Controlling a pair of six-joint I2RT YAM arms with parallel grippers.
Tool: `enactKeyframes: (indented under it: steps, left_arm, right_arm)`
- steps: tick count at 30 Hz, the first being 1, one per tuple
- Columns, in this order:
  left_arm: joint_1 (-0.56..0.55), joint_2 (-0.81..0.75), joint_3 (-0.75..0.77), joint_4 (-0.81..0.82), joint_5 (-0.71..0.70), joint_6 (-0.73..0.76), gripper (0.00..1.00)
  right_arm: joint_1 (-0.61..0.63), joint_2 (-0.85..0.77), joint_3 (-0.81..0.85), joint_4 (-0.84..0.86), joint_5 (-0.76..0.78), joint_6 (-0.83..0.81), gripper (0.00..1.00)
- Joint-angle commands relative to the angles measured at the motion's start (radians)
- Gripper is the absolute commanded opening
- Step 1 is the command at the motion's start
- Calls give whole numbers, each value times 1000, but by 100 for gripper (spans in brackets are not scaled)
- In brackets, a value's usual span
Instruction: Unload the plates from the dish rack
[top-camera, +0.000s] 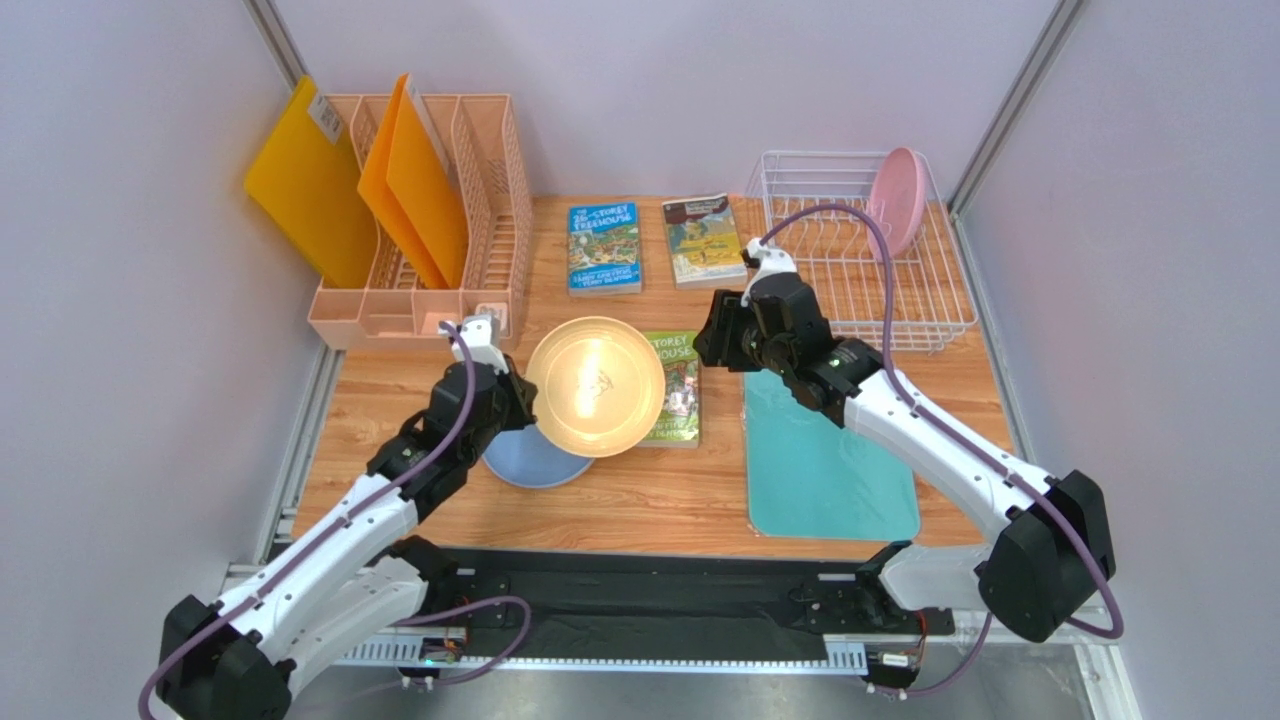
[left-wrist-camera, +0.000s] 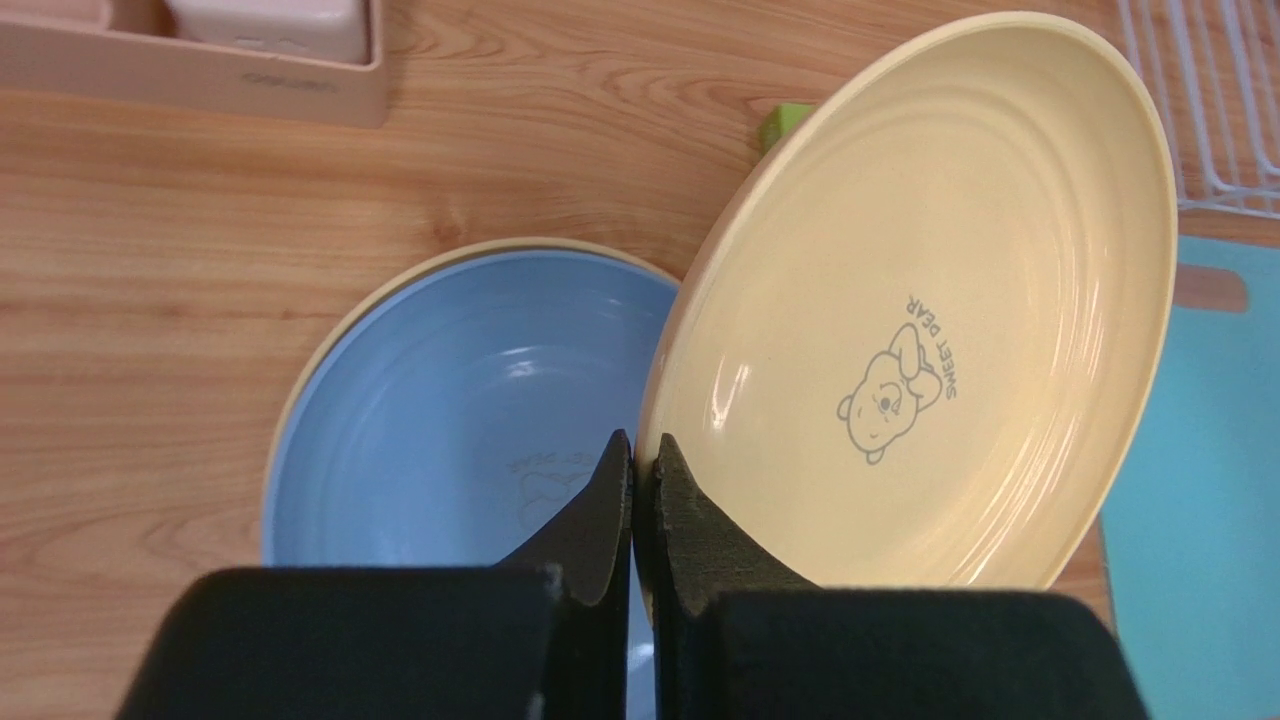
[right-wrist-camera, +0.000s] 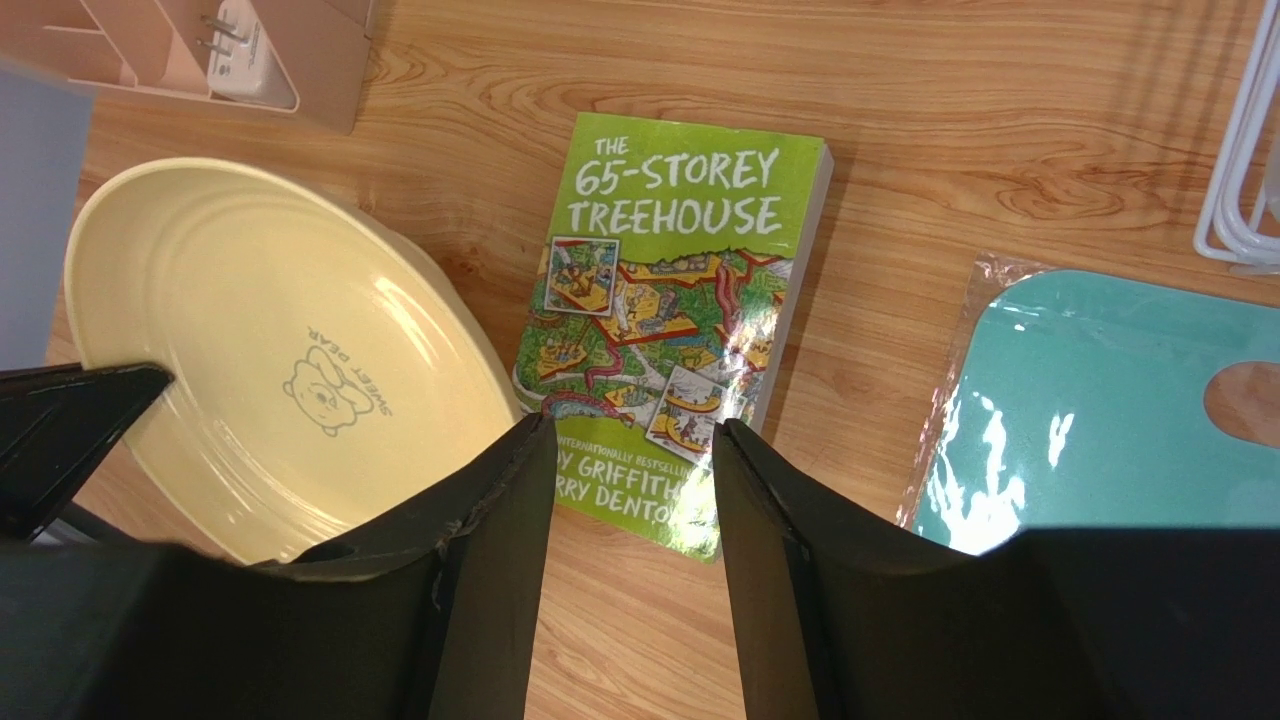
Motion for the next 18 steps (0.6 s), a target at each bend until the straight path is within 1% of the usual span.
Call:
enactKeyframes:
  steps: [1, 3, 6, 10, 14, 18]
  left_arm:
    - [-3, -31, 35, -169, -146, -57, 0]
    - [-3, -30, 43, -242, -188, -83, 0]
    - [-3, -28, 44, -302, -221, -117, 0]
    - [-3, -36, 23, -333, -254, -171, 0]
    - [-3, -50, 15, -359, -281, -188, 0]
    - [-3, -99, 3, -379, -312, -224, 0]
  right_arm:
    - [-12, 1, 49, -5, 33, -28, 52]
    - [-18, 3, 54, -11, 35, -37, 52]
    - [-29, 6, 61, -23, 38, -49, 53]
    - [-47, 0, 61, -34, 56, -65, 54]
    - [-69, -5, 60, -45, 56, -74, 55]
    - [-95, -2, 60, -48, 50, -77, 56]
